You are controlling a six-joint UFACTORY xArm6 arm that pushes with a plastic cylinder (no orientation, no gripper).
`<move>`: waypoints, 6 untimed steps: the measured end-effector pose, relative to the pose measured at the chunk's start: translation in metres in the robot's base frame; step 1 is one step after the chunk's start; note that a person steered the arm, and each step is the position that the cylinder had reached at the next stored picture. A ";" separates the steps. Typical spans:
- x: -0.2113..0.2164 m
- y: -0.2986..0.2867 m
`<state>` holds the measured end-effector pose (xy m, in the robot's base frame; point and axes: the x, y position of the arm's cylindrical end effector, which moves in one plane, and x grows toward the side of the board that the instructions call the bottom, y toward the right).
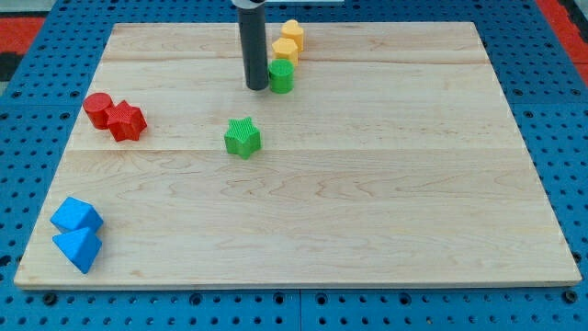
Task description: Nudge the green circle right a bit
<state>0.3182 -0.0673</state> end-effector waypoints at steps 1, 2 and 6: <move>-0.022 -0.030; -0.019 -0.024; -0.010 0.005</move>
